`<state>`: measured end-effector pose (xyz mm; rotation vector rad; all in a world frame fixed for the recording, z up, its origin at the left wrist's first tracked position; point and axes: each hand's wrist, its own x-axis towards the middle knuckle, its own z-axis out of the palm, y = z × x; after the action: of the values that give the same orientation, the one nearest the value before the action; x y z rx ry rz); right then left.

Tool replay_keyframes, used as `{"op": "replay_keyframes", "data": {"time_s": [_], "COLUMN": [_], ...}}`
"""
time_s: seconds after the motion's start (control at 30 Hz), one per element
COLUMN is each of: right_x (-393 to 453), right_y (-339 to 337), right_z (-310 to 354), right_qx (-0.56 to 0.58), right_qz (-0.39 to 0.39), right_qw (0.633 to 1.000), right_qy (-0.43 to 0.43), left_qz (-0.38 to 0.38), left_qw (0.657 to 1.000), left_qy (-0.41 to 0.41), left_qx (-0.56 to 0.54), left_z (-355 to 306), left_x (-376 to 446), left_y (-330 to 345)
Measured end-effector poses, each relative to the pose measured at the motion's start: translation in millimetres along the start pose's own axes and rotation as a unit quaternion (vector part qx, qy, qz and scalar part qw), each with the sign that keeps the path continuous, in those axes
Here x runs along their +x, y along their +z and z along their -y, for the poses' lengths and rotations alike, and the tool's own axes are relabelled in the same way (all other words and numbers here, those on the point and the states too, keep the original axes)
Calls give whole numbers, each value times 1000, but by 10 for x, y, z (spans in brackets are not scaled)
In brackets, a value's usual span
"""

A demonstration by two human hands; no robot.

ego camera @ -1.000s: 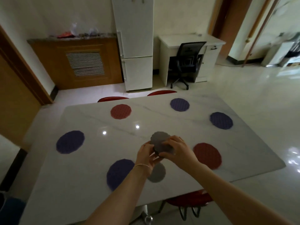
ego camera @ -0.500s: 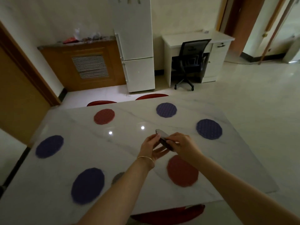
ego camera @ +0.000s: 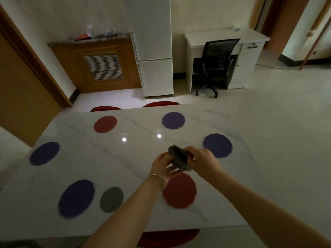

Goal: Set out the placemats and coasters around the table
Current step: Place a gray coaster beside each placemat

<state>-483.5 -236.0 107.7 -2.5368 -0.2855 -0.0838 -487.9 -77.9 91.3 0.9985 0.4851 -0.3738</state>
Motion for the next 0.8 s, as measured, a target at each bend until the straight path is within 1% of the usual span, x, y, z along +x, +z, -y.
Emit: {"op": "replay_keyframes", "data": {"time_s": [0.03,0.13,0.23,0.37,0.4,0.5,0.53,0.6,0.63,0.8], "right_x": [-35,-175,-341,-553,-616,-838,-900,-1011,-1064,-1161], "right_y": [1,-14,70,286,335,542,619,759,807,891], "right_z": [-55,-298,-587,-882,-909,-1011,-1058,-1195,-1250,-1275], "right_qx": [-8,-34,-83,-161,-185,-227,-223,-245,-249,-240], "right_qz": [-24,-84,-85,-23,-7,18,54,131,149,160], "right_qw": [1000,992,984,974,972,972,972,958,954,955], "right_qy": [11,83,133,156,143,58,55,65,70,71], "left_qz": [-5,-20,-20,-40,-42,-48,-52,-58,-60,-60], "left_qw": [1000,999,998,997,997,996,996,995,995,995], "left_qy": [-3,-19,-34,-41,-45,-56,-58,-61,-62,-68], "left_qx": [-1,-28,-41,-50,-53,-53,-51,-49,-48,-33], "left_z": [16,60,83,176,207,294,317,366,384,454], "left_x": [24,104,153,219,220,194,190,184,183,177], "left_y": [-10,-89,-210,-396,-434,-554,-584,-624,-631,-592]}}
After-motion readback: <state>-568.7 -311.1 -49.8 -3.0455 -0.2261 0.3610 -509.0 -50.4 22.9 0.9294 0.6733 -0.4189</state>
